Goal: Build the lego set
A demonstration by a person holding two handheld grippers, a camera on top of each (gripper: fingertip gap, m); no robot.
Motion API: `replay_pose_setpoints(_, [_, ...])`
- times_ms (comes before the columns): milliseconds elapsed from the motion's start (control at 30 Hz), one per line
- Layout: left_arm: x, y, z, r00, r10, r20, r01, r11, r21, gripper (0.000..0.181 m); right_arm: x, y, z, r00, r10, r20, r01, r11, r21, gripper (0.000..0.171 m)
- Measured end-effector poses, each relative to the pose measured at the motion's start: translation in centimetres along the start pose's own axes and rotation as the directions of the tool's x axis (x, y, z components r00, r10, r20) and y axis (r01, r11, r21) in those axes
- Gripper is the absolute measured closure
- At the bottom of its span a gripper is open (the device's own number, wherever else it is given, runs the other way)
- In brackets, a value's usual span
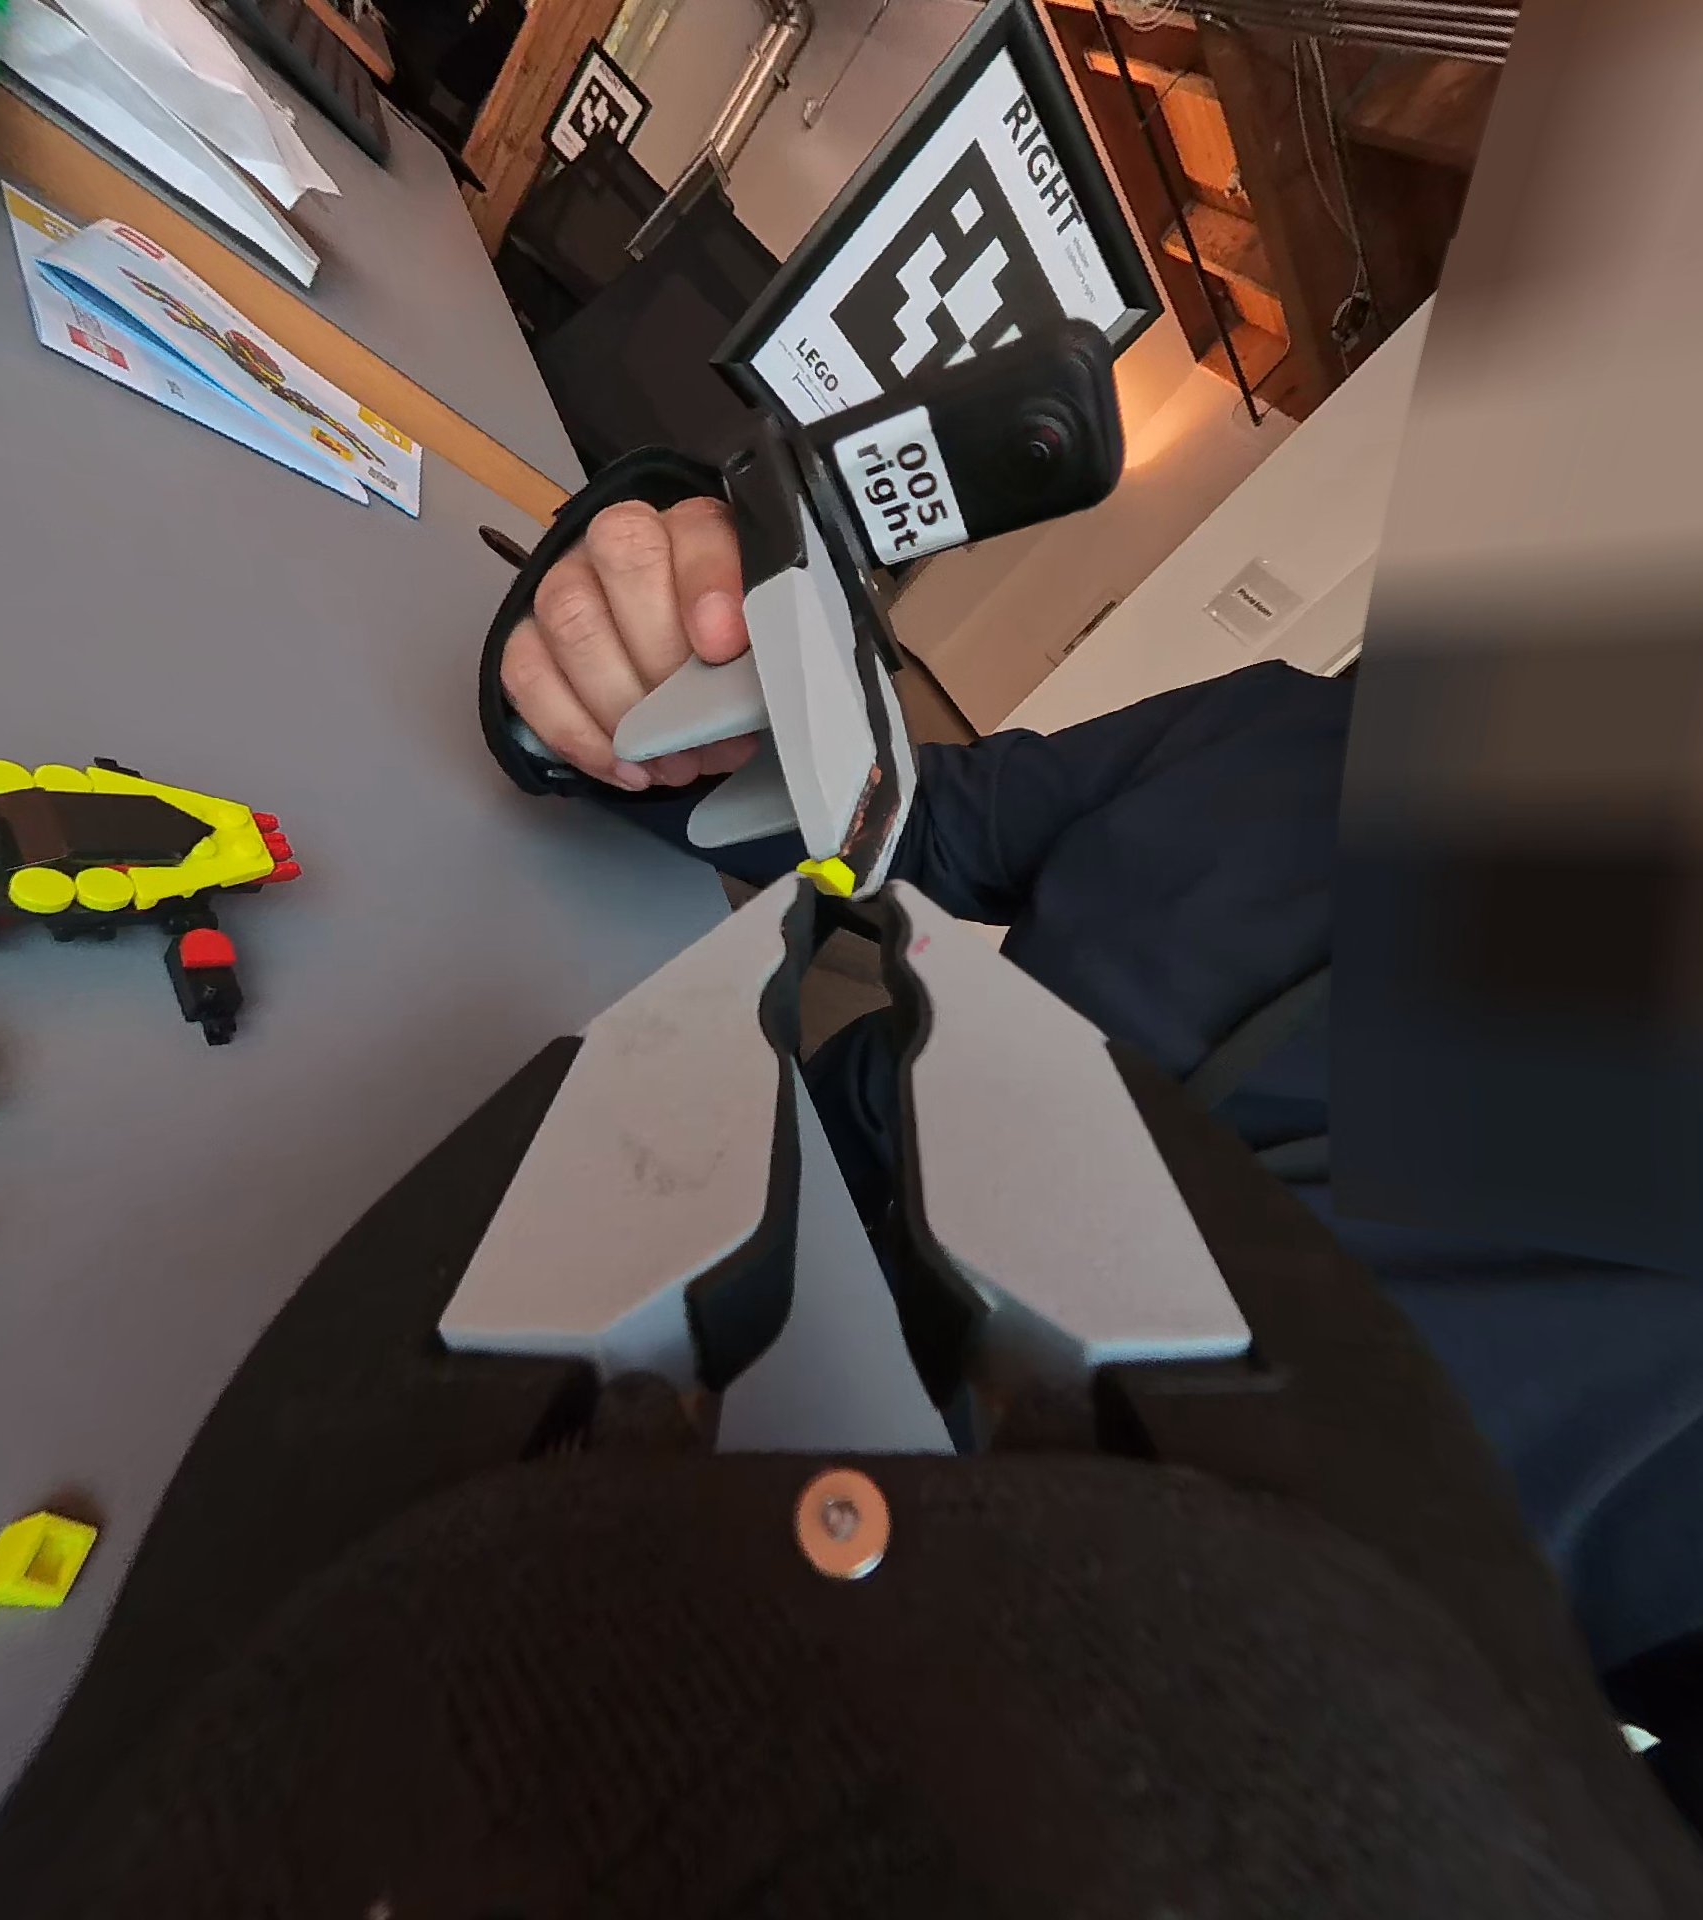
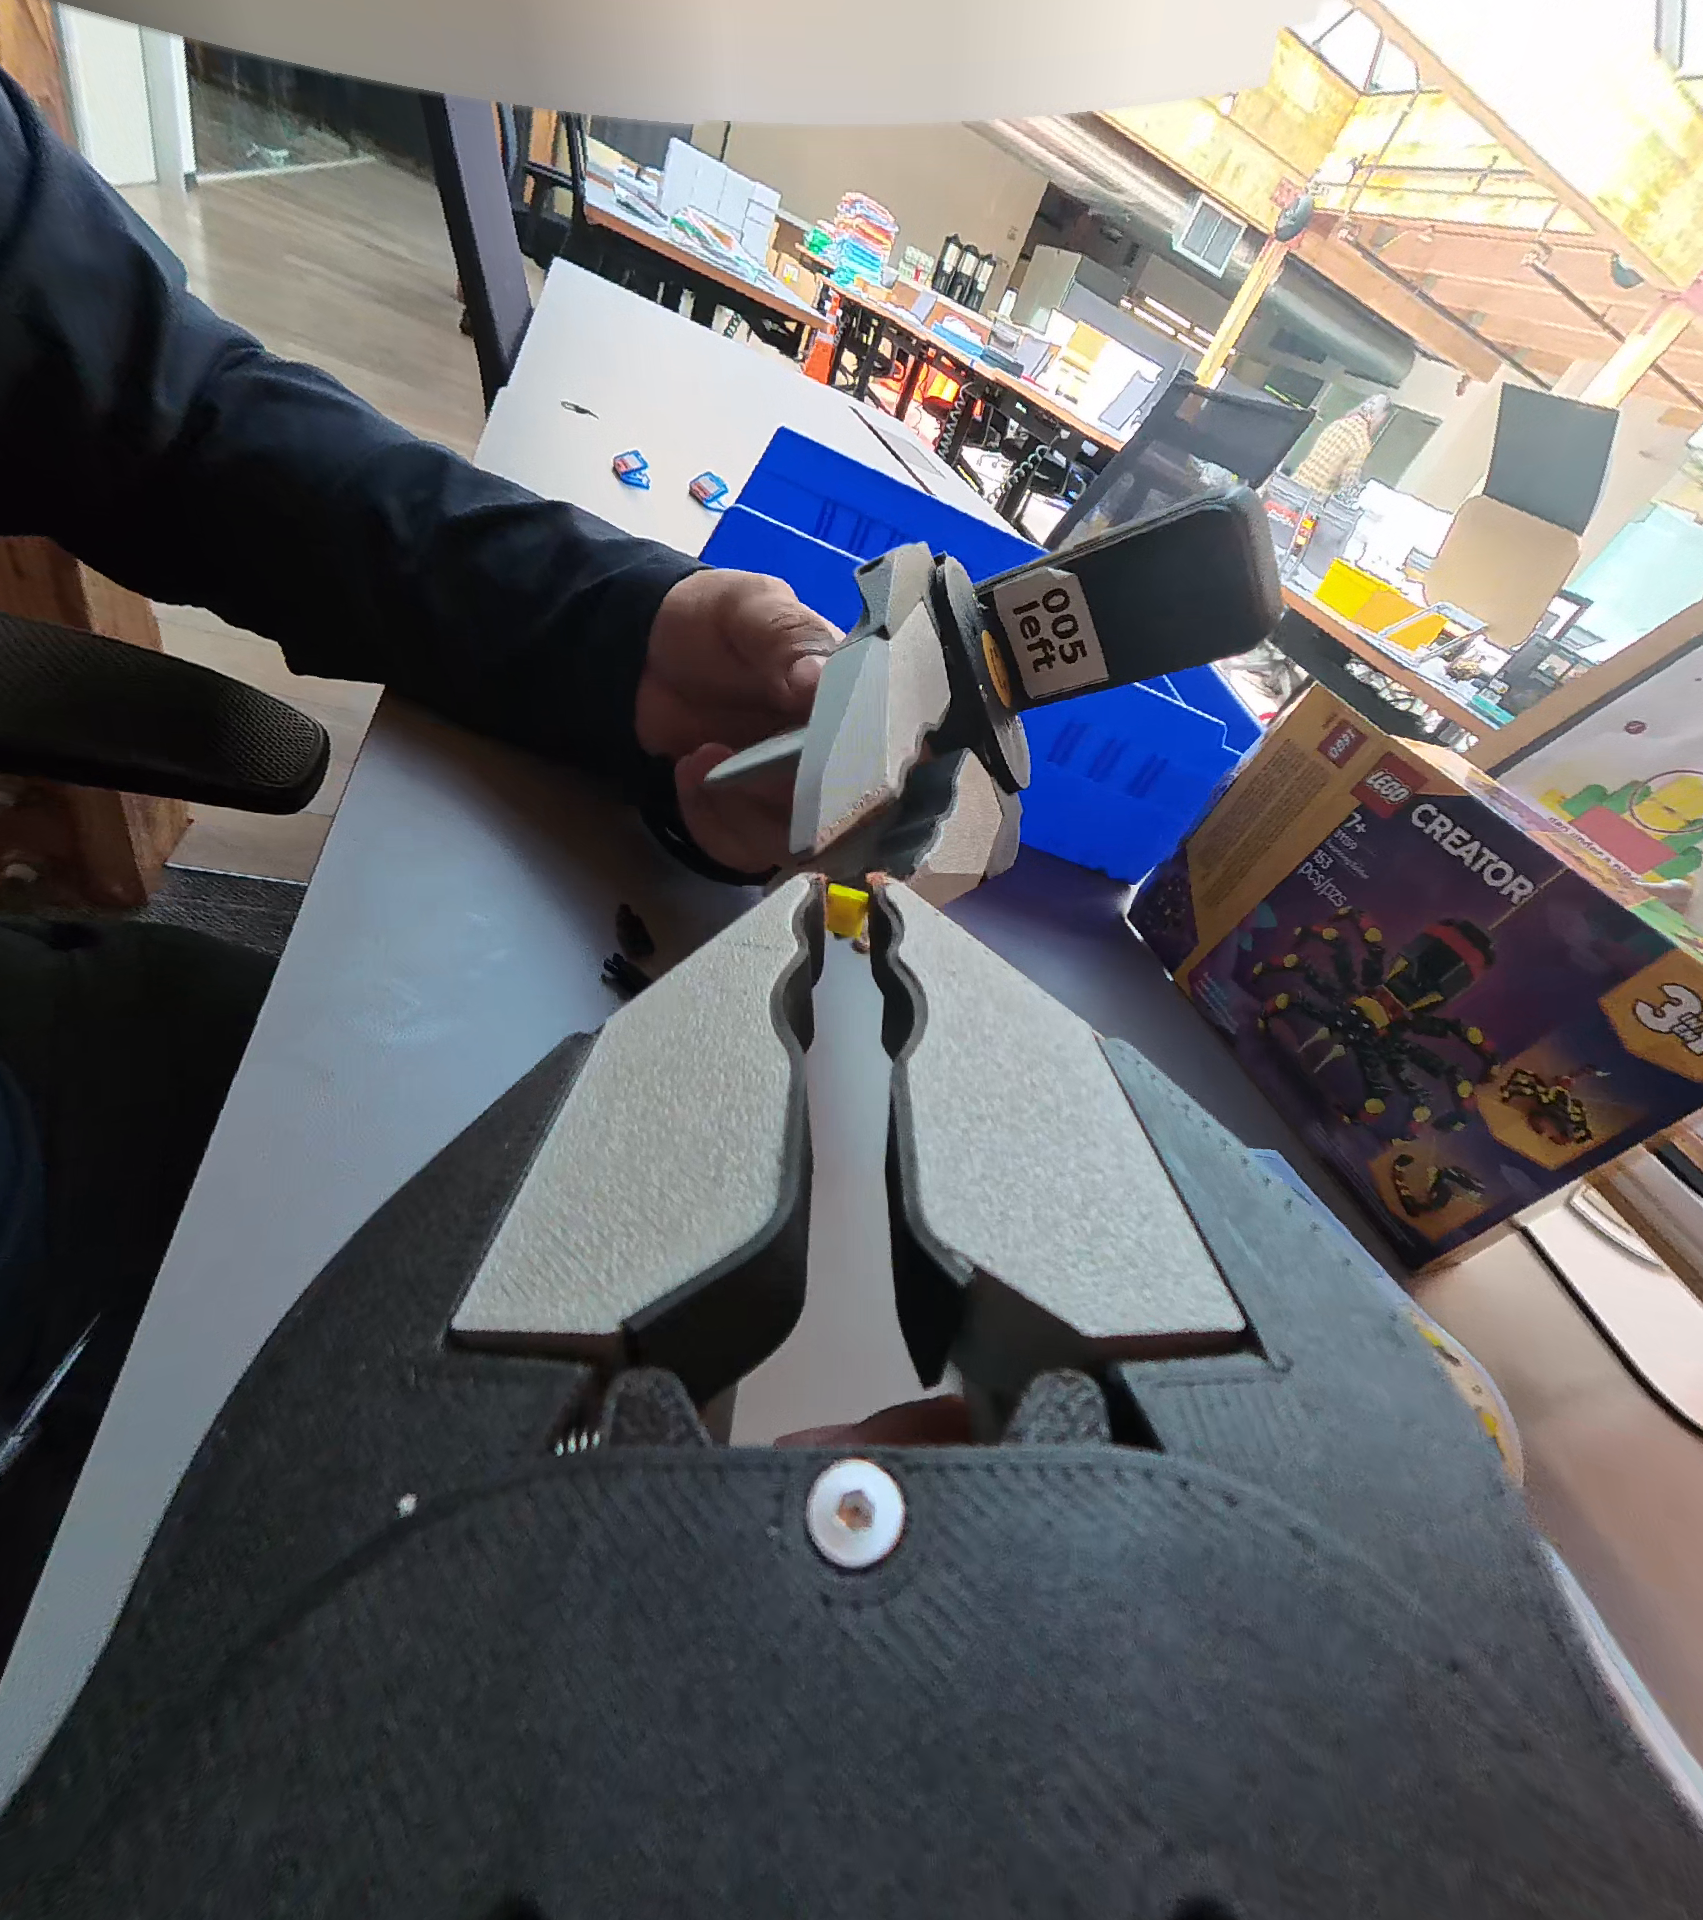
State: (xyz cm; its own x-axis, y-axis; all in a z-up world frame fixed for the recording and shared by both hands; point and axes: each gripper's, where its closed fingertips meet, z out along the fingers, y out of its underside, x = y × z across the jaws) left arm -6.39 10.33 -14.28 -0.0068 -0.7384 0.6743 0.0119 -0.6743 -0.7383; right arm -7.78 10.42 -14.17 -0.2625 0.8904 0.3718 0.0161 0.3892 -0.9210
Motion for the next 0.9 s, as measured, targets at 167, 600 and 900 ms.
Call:
replay_pose_setpoints(167, [-0.3,0.2,0.0,0.999,-0.046,-0.008,0.046,0.999,-0.001,0.178,-0.7,0.2,0.2,0.997,-0.083,0.004,0.083,0.996,-0.044,0.167])
replay_pose_setpoints(600, [-1.4,0.5,-0.4,0.995,-0.095,0.029,0.095,0.995,-0.005,0.176,-0.1,1.2,0.8,0.945,-0.314,-0.087,0.291,0.933,-0.21,0.167])
replay_pose_setpoints(900, [-2.8,0.8,-0.7,0.976,0.058,0.209,-0.044,0.996,-0.071,0.178,0.2,2.5,0.9,0.963,-0.251,-0.095,0.216,0.935,-0.282,0.164])
